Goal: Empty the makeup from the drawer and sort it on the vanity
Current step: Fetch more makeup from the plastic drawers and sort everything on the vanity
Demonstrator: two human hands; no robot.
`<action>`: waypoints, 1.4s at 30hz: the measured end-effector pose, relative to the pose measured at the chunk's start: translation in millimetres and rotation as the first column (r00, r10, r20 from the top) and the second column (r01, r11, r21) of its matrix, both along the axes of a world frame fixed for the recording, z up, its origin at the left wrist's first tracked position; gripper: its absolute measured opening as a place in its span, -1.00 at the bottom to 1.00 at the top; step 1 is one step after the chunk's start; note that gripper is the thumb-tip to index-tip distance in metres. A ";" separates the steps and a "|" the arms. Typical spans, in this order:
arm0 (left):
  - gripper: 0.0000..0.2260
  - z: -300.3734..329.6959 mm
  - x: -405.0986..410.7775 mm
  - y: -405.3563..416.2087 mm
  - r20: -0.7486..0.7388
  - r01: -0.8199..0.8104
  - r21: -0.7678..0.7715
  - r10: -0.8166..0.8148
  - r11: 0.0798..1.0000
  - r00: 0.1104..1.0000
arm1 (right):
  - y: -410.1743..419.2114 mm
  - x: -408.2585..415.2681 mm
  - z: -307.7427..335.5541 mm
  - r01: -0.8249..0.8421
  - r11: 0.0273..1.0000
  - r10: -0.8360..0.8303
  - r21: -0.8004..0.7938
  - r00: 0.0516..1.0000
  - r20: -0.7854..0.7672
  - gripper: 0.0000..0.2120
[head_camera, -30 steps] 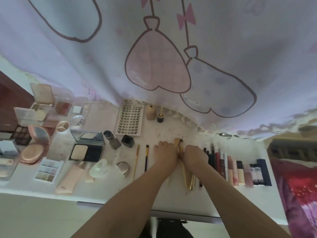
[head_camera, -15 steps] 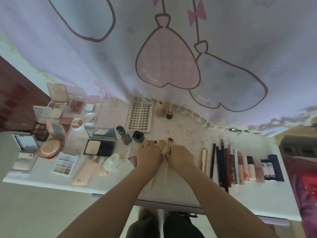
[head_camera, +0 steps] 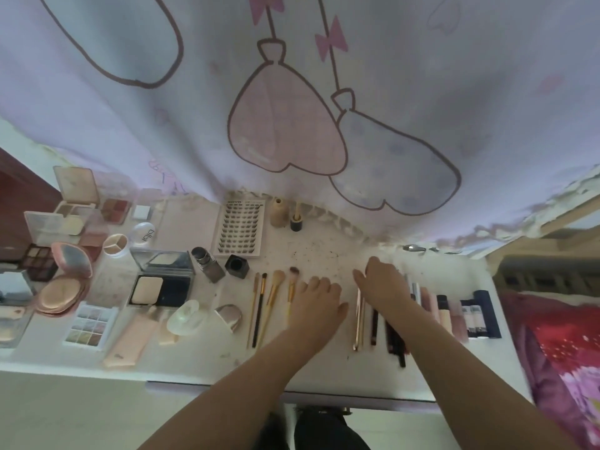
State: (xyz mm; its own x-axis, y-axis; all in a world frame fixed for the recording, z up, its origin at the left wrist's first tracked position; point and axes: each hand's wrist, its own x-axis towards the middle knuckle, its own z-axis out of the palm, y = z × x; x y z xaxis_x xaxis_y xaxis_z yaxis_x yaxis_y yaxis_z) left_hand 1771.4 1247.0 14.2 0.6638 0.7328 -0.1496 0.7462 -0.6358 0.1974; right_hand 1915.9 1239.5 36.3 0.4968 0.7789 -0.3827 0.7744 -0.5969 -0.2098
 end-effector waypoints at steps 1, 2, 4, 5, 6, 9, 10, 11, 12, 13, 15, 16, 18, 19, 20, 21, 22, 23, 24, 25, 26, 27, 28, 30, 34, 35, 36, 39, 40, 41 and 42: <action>-0.67 -1.6 12.8 -8.0 0.003 -0.002 -0.042 0.002 0.999 1.000 | -1.7 3.9 -0.7 0.000 1.000 0.000 -0.028 1.000 -0.017 -0.68; -0.66 -3.8 23.2 -13.9 -0.009 -0.011 -0.075 0.010 0.997 1.000 | -3.1 4.8 -2.4 -0.005 0.998 0.003 -0.057 0.999 -0.034 -0.67; -0.62 -9.3 36.6 -20.6 -0.058 -0.041 -0.118 0.035 0.992 0.998 | -3.9 0.4 -7.3 -0.022 0.994 0.014 -0.111 0.997 -0.072 -0.67; -0.61 -11.9 39.5 -21.6 -0.079 -0.063 -0.133 0.053 0.989 0.995 | -3.5 -2.5 -9.7 -0.031 0.991 0.018 -0.128 0.995 -0.100 -0.67; -0.61 -13.6 40.3 -22.0 -0.092 -0.086 -0.144 0.073 0.986 0.993 | -2.7 -5.1 -11.7 -0.035 0.990 0.017 -0.140 0.991 -0.130 -0.68; -0.66 -15.2 32.1 -21.0 -0.077 -0.139 -0.182 0.127 0.973 0.989 | 1.6 -7.0 -12.3 -0.029 0.984 -0.010 -0.173 0.976 -0.216 -0.72; -0.68 -13.3 27.0 -20.2 -0.056 -0.152 -0.191 0.144 0.970 0.988 | 3.2 -6.0 -11.3 -0.027 0.984 -0.020 -0.174 0.964 -0.264 -0.74; -0.69 -10.4 21.0 -18.7 -0.021 -0.165 -0.193 0.164 0.967 0.986 | 4.6 -4.5 -8.8 -0.029 0.986 -0.025 -0.163 0.947 -0.321 -0.77; -0.72 -6.4 14.5 -16.9 0.033 -0.179 -0.191 0.189 0.965 0.981 | 6.1 -3.5 -3.4 -0.036 0.988 -0.023 -0.148 0.926 -0.378 -0.77; -0.75 -1.6 7.6 -15.1 0.102 -0.198 -0.205 0.222 0.959 0.970 | 7.0 -3.5 3.3 -0.047 0.990 -0.015 -0.133 0.904 -0.428 -0.72; -0.82 10.1 -5.3 -10.4 0.260 -0.233 -0.362 0.338 0.902 0.904 | 7.0 -6.0 17.5 -0.040 0.997 -0.001 -0.068 0.859 -0.512 -0.66; -0.84 16.7 -11.2 -8.6 0.313 -0.225 -0.473 0.401 0.852 0.861 | 6.4 -8.6 24.9 -0.010 1.000 0.000 -0.016 0.831 -0.556 -0.66; -0.86 28.7 -22.1 -6.4 0.367 -0.167 -0.567 0.430 0.806 0.825 | 3.6 -14.4 37.8 0.081 0.994 -0.012 0.070 0.739 -0.673 -0.69; -0.87 34.5 -27.2 -6.5 0.373 -0.133 -0.565 0.395 0.815 0.839 | 0.6 -16.7 43.9 0.120 0.989 -0.018 0.088 0.682 -0.731 -0.70; -0.86 39.8 -32.1 -6.8 0.374 -0.096 -0.557 0.353 0.825 0.857 | -3.2 -18.7 49.8 0.145 0.985 -0.020 0.093 0.634 -0.773 -0.71; -0.85 45.4 -36.3 -7.4 0.370 -0.064 -0.550 0.311 0.833 0.875 | -8.0 -20.3 55.6 0.159 0.983 -0.023 0.091 0.599 -0.800 -0.71; -0.84 51.3 -39.3 -7.6 0.362 -0.039 -0.541 0.275 0.840 0.891 | -13.3 -21.7 61.8 0.172 0.981 -0.029 0.085 0.571 -0.821 -0.71; -0.82 57.4 -41.6 -7.6 0.354 -0.021 -0.533 0.245 0.846 0.903 | -18.6 -22.8 67.0 0.190 0.979 -0.037 0.080 0.545 -0.838 -0.71; -0.81 63.4 -43.4 -7.1 0.345 -0.004 -0.528 0.218 0.849 0.913 | -23.5 -24.3 71.1 0.215 0.974 -0.047 0.078 0.520 -0.853 -0.70; -0.80 69.2 -44.9 -6.8 0.336 0.014 -0.532 0.195 0.847 0.921 | -28.2 -26.1 73.7 0.241 0.967 -0.053 0.079 0.499 -0.865 -0.69; -0.80 74.2 -47.0 -6.2 0.331 0.032 -0.553 0.185 0.832 0.925 | -32.7 -28.9 75.8 0.260 0.962 -0.055 0.084 0.484 -0.873 -0.69; -0.79 78.8 -50.2 -5.7 0.331 0.047 -0.603 0.197 0.796 0.923 | -36.4 -32.2 77.0 0.270 0.958 -0.050 0.093 0.479 -0.877 -0.70; -0.79 83.0 -54.0 -5.2 0.336 0.065 -0.686 0.236 0.725 0.912 | -39.7 -35.4 77.9 0.274 0.956 -0.040 0.105 0.477 -0.878 -0.72; -0.77 91.5 -63.4 -3.2 0.343 0.142 -0.866 0.363 0.479 0.866 | -44.0 -39.4 80.4 0.270 0.952 0.002 0.147 0.473 -0.881 -0.76; -0.74 100.7 -78.0 3.8 0.341 0.251 -0.935 0.442 0.251 0.830 | -48.3 -33.2 94.7 0.034 0.967 0.190 0.252 0.563 -0.805 -0.89; -0.74 102.2 -79.1 4.8 0.345 0.232 -0.926 0.414 0.298 0.842 | -48.9 -30.4 98.3 -0.021 0.969 0.214 0.247 0.570 -0.794 -0.90; -0.75 103.8 -79.6 4.6 0.346 0.209 -0.911 0.381 0.356 0.858 | -49.5 -28.6 102.0 -0.056 0.974 0.211 0.220 0.576 -0.790 -0.86; -0.79 107.0 -77.5 2.8 0.350 0.163 -0.840 0.287 0.517 0.891 | -44.6 -28.9 110.4 -0.160 0.983 0.177 0.090 0.688 -0.704 -0.63; -0.80 108.0 -76.8 2.7 0.348 0.155 -0.818 0.263 0.554 0.900 | -42.4 -29.7 111.2 -0.180 0.982 0.174 0.061 0.719 -0.674 -0.61; -0.80 109.1 -76.9 2.9 0.344 0.149 -0.810 0.254 0.567 0.904 | -40.9 -29.8 111.1 -0.191 0.980 0.184 0.064 0.718 -0.671 -0.65; -0.80 110.6 -77.6 3.2 0.338 0.144 -0.815 0.259 0.562 0.905 | -40.0 -29.8 111.2 -0.193 0.977 0.201 0.090 0.691 -0.694 -0.72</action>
